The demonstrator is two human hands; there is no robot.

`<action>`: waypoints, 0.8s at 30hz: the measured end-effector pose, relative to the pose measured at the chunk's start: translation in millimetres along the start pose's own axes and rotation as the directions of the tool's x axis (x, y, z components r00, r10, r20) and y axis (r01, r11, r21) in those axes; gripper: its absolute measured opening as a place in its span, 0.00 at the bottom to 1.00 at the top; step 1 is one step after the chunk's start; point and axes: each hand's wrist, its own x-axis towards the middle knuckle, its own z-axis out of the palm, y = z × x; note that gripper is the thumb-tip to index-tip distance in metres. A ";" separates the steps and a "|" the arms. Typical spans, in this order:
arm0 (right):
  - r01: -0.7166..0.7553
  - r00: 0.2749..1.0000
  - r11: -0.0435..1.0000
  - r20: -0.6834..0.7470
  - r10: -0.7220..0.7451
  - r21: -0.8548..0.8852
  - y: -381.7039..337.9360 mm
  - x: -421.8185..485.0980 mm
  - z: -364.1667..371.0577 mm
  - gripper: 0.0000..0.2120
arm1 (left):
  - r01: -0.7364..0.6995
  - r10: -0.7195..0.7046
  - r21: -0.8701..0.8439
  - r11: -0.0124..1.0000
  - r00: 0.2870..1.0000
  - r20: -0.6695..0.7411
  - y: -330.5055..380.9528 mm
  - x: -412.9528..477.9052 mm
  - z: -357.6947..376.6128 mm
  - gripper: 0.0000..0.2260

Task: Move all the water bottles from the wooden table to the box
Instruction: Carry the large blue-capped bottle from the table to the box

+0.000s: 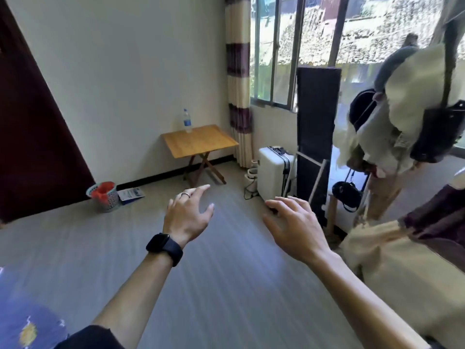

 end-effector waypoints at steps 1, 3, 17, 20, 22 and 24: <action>0.010 1.000 1.000 -0.008 -0.010 0.006 -6.7 23.7 6.1 0.20 | 0.007 -0.006 0.011 1.000 1.000 -0.016 -12.4 17.5 -8.1 0.23; 0.041 0.999 0.999 -0.022 -0.041 0.016 -15.4 64.7 15.7 0.21 | 0.017 -0.016 0.031 0.999 0.999 -0.039 -30.9 50.2 -21.3 0.23; 0.152 0.982 0.977 -0.133 -0.132 0.152 12.4 354.1 85.2 0.21 | 0.081 -0.066 0.080 0.994 0.984 -0.166 -80.0 308.2 -5.2 0.23; 0.187 0.978 0.965 -0.122 -0.167 0.182 25.3 410.9 104.0 0.21 | 0.129 -0.111 0.082 0.988 0.976 -0.187 -87.3 355.9 1.7 0.23; 0.215 0.972 0.960 -0.135 -0.192 0.181 30.9 449.2 120.8 0.22 | 0.150 -0.134 0.060 0.987 0.967 -0.215 -96.5 383.5 5.6 0.22; 0.228 0.970 0.951 -0.128 -0.205 0.207 32.7 485.3 140.8 0.21 | 0.166 -0.158 0.013 0.986 0.957 -0.241 -110.2 407.7 9.2 0.22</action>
